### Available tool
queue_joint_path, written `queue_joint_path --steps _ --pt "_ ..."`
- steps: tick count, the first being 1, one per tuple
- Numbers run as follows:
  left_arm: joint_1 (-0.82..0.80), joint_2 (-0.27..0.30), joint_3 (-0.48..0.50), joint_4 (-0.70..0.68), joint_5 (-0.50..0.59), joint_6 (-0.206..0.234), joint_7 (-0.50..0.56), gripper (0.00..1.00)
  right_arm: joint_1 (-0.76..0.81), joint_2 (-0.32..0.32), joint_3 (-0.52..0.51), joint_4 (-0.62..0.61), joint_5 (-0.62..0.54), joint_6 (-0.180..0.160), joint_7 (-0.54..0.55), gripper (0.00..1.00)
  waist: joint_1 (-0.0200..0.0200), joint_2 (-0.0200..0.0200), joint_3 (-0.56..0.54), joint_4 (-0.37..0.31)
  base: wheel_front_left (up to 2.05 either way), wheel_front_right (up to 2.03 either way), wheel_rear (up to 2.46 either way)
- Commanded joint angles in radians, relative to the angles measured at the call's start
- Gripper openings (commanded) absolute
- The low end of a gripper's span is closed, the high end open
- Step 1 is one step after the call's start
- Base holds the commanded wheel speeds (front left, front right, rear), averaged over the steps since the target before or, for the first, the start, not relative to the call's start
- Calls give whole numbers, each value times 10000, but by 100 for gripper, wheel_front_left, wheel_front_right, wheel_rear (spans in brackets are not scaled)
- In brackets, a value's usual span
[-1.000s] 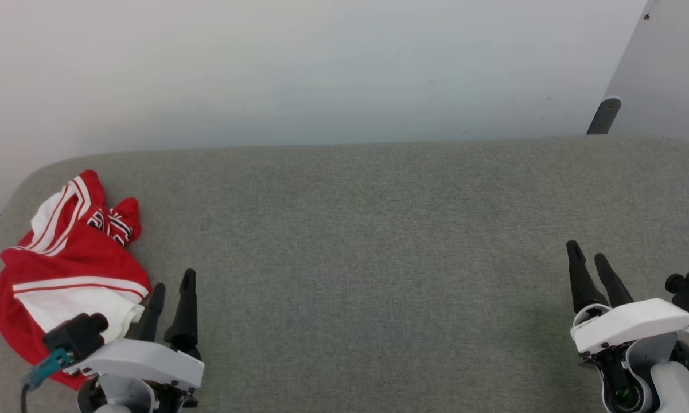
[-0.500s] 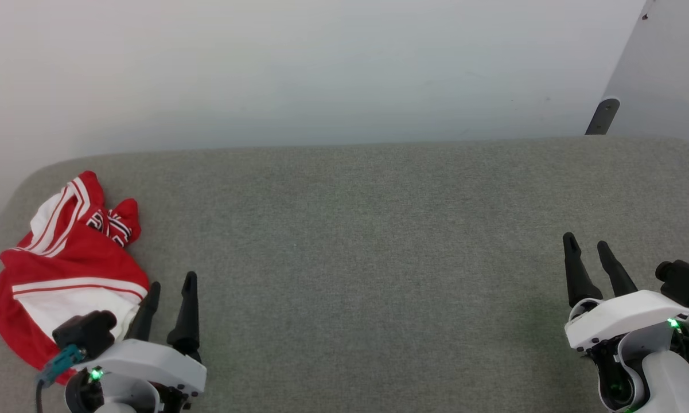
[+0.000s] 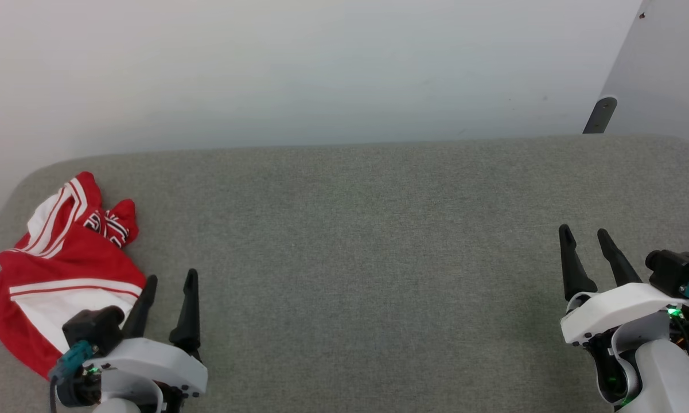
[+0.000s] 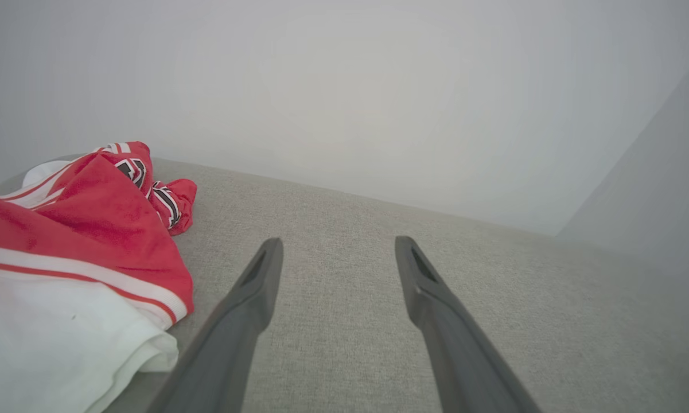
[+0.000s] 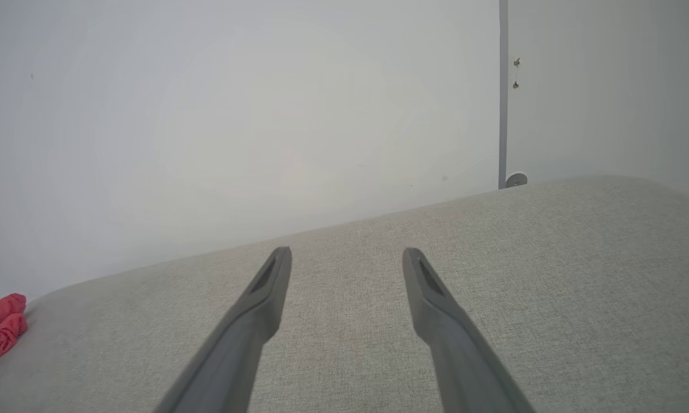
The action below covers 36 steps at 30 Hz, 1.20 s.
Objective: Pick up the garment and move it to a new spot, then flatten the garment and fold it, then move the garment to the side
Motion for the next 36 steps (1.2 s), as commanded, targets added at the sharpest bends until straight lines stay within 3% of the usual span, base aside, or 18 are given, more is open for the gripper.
queue_joint_path --steps 1,36 --pt "-104 63 59 -43 278 -23 -110 100 -241 -90 60 -14 -295 7 -101 100 0 0 -1 -7 0 0 0" --pt "-50 33 148 205 2682 -113 -806 100 -246 -92 -471 456 -2367 9 -797 100 0 0 -9 58 0 0 0"
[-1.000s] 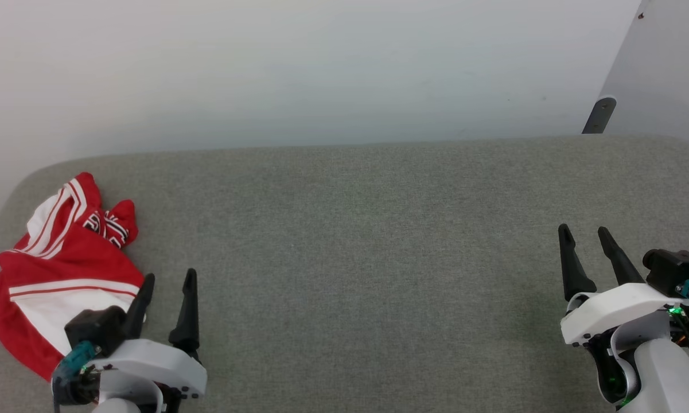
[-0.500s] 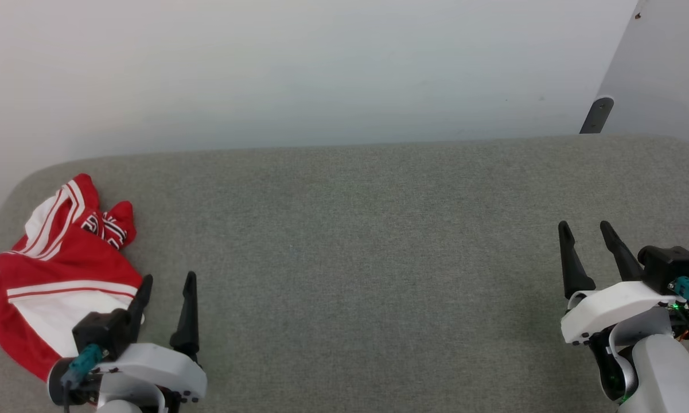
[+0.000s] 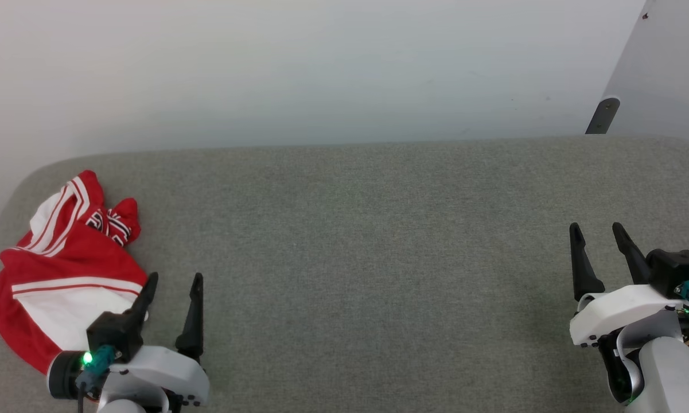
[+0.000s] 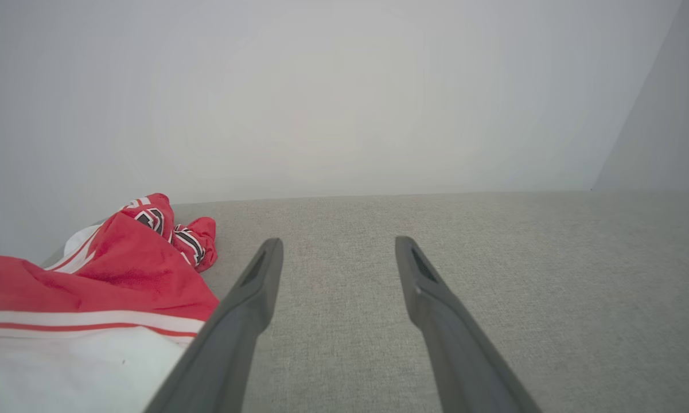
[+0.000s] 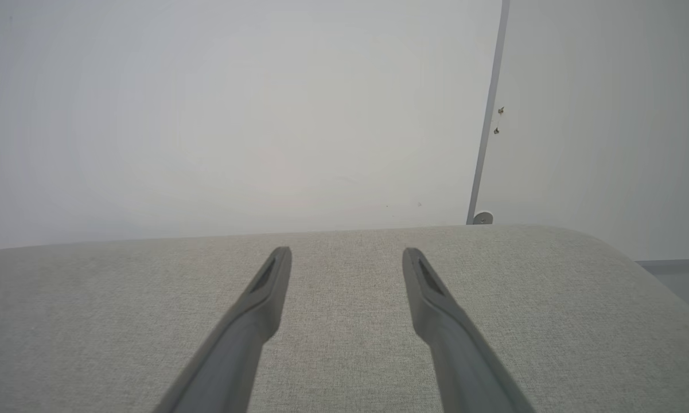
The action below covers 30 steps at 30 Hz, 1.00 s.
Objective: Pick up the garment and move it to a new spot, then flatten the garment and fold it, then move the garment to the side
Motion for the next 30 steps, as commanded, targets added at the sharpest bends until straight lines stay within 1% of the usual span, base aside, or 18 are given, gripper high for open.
queue_joint_path --steps 1,7,14,18,27,30 --pt "-64 73 5 -42 193 -36 -79 100 -34 18 -65 22 -146 7 -82 100 0 -1 6 1 0 0 0" --pt "-107 85 -45 51 515 -33 -183 100 -27 -29 -67 134 -489 7 -189 100 0 -1 34 6 0 0 0" --pt "-90 42 -21 42 140 -34 -171 100 3 -9 -192 92 -362 8 -196 100 0 -1 62 3 0 0 0" --pt "-137 139 -140 83 -37 -34 -171 100 27 2 -249 57 -322 8 -196 100 0 -1 97 4 0 0 0" --pt "-152 181 -198 118 -118 -23 -171 100 146 14 -334 -24 -279 8 -196 100 0 -1 103 13 0 0 0" --pt "-233 170 -284 195 -136 -21 -171 100 155 16 -337 -75 -232 8 -196 100 0 -1 100 154 0 0 0"
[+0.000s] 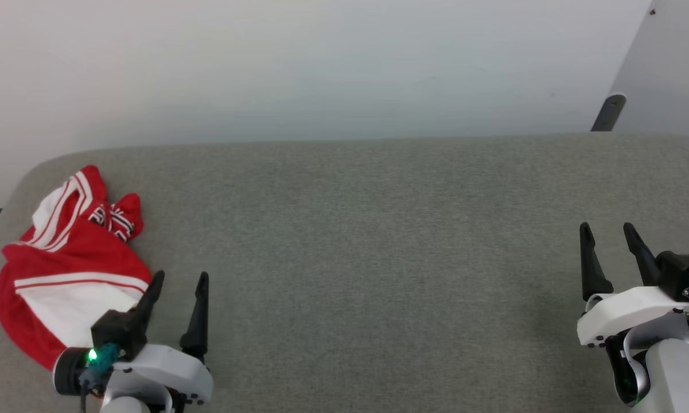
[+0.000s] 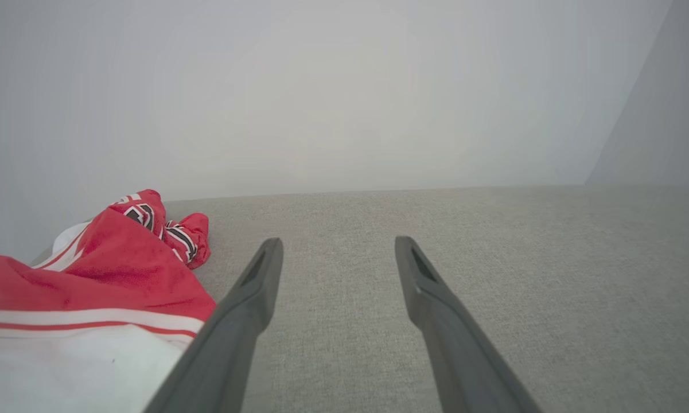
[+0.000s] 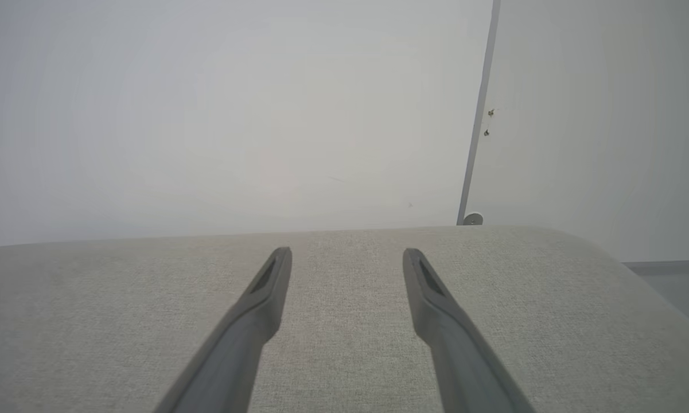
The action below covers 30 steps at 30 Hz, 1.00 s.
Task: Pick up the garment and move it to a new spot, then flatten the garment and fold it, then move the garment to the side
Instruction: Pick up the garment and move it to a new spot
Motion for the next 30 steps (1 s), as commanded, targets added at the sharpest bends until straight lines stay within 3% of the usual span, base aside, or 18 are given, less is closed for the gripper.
queue_joint_path --steps 1,9,22,30 --pt "-145 -10 53 40 -98 13 -4 100 93 25 38 -86 93 8 -54 100 0 0 20 157 0 0 0" --pt "7 -274 330 131 -140 16 -4 100 293 226 891 -317 301 8 -54 100 0 0 -9 1486 0 0 0" --pt "583 -579 778 161 368 61 -4 100 659 373 1994 -356 706 6 -53 100 0 0 -405 4875 0 0 0" --pt "1453 -786 2057 -811 16 461 -3 100 -446 534 3651 168 1042 6 -51 100 0 0 189 5388 0 0 0"
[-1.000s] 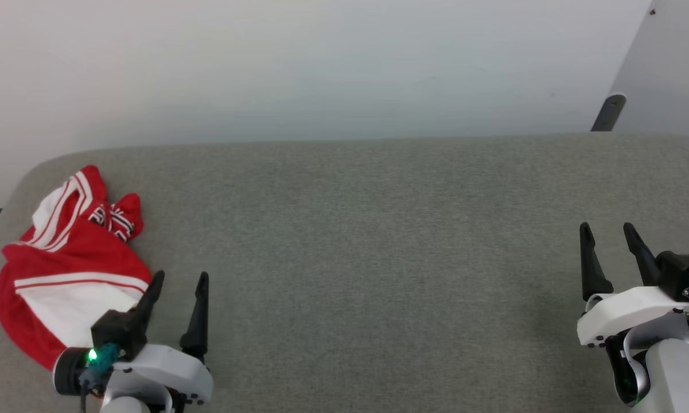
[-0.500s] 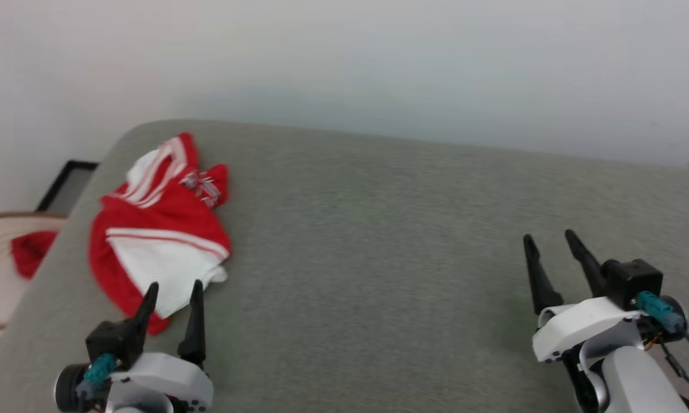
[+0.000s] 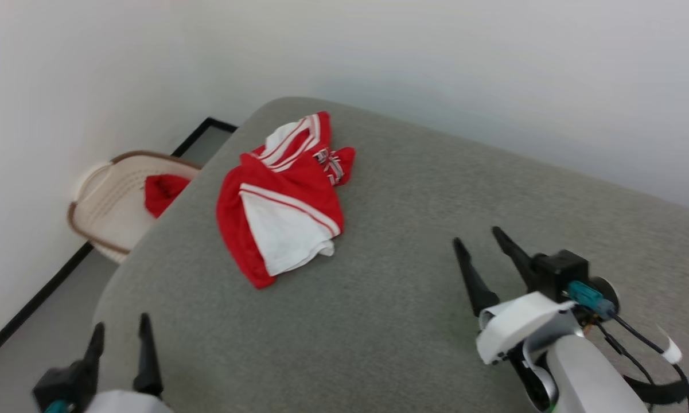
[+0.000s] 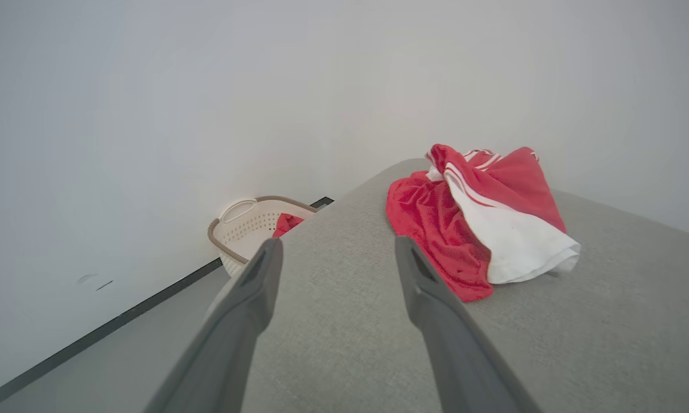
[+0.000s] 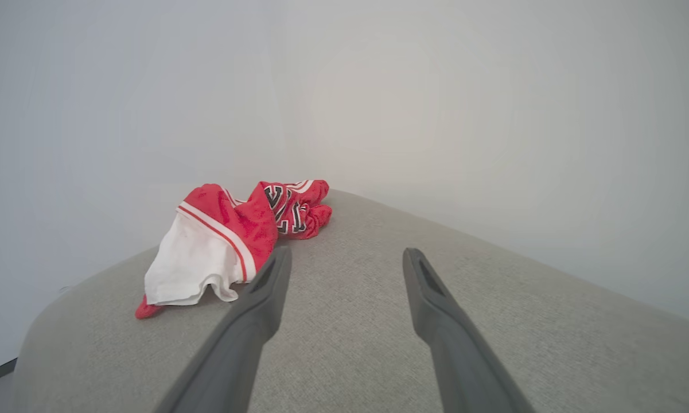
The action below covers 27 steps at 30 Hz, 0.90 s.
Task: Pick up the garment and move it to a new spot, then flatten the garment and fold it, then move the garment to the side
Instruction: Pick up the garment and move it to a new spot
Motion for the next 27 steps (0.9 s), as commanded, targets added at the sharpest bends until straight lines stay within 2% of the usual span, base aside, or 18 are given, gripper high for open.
queue_joint_path --steps 1,6,13,20,21,27 --pt "226 -110 271 -208 -111 100 -1 100 -274 9 370 166 183 2 -37 100 0 0 368 638 0 0 0" --pt "555 -393 584 -678 -160 152 -1 100 -680 -85 1014 440 529 1 -31 100 0 0 556 689 -26 -26 -26" --pt "805 -582 237 -1245 -157 275 -2 100 -728 -509 1519 325 1025 1 -32 100 0 0 695 656 -17 -17 -17" --pt "-304 -486 -618 -610 182 -99 -2 100 -170 -762 628 -223 980 1 -30 100 0 0 686 412 0 0 0" --pt "-620 -378 -757 -398 196 -172 -2 100 -35 -763 461 -357 894 1 -30 100 0 0 699 299 0 0 0" --pt "-2631 457 -469 290 -126 -327 -2 100 -256 -754 344 -818 547 1 -30 100 0 0 1732 -1852 0 0 0"
